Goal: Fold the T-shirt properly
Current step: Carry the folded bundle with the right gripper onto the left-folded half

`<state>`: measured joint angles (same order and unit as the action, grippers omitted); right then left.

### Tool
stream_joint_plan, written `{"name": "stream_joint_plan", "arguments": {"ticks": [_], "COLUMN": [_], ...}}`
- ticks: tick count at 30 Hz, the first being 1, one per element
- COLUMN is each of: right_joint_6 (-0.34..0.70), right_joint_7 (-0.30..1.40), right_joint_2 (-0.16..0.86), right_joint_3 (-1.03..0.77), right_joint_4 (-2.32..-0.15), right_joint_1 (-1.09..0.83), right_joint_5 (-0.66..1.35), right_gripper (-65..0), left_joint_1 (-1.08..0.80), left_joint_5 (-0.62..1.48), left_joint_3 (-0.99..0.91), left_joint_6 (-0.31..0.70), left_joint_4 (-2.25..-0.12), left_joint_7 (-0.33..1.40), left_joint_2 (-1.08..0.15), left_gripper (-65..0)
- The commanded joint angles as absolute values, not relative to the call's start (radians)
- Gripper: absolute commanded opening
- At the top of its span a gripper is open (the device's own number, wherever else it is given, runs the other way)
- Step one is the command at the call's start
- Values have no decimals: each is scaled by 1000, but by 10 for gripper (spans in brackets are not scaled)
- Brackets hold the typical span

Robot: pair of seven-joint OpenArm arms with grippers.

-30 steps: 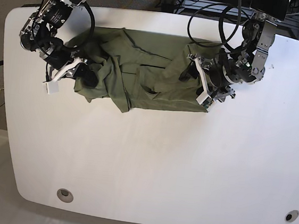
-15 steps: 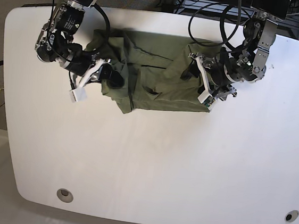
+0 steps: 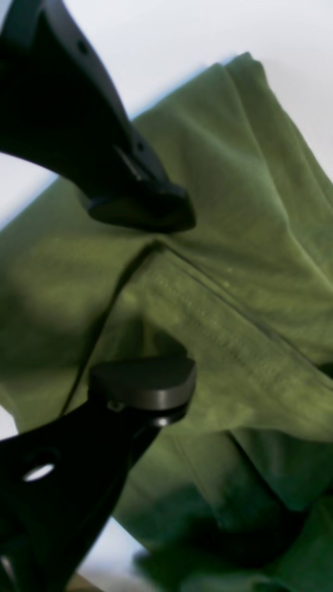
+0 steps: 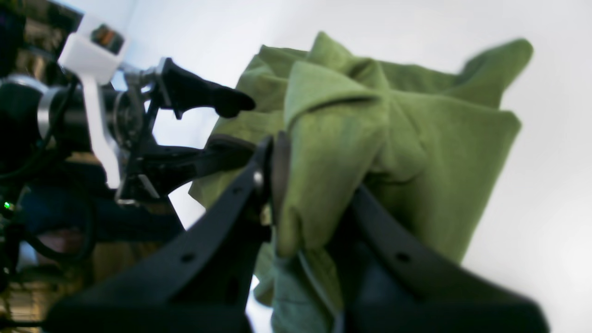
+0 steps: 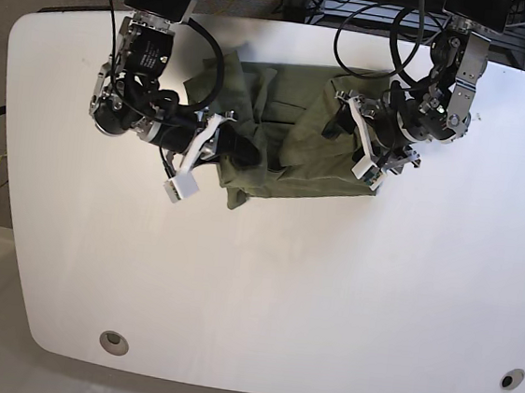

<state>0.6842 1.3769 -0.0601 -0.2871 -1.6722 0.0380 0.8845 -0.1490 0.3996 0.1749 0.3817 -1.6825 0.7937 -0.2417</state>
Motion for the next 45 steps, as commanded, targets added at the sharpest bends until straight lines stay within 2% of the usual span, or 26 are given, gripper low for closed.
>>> {"name": "stream_joint_plan", "arguments": {"ticks": [1,8,30,45], "right_joint_6": [636,613,653,647], "right_joint_7": [1353,1356,1319,1313], "right_joint_2": [-103,-127,-139,-157], "right_joint_3": [-243,-215,-154,-88], "right_joint_4": [-1738,-1767,-1731,-1728], "right_joint_1": [49,43,37,51], "right_joint_5": [842,840,1011,998], "right_gripper": [-649,-645,-648,-634], "left_joint_1": [-135,-136,-150,-299], "left_joint_5": [416,416,464,463], "left_joint_3": [175,181,141,-86], "left_joint_6": [384,385,388,385], "left_joint_4": [-1700,-1698,-1784,-1878], "left_joint_7": [776,778,789,796], "left_joint_2": [-245,-245,-244,-237], "left_gripper": [-259,-258,-253,-239]}}
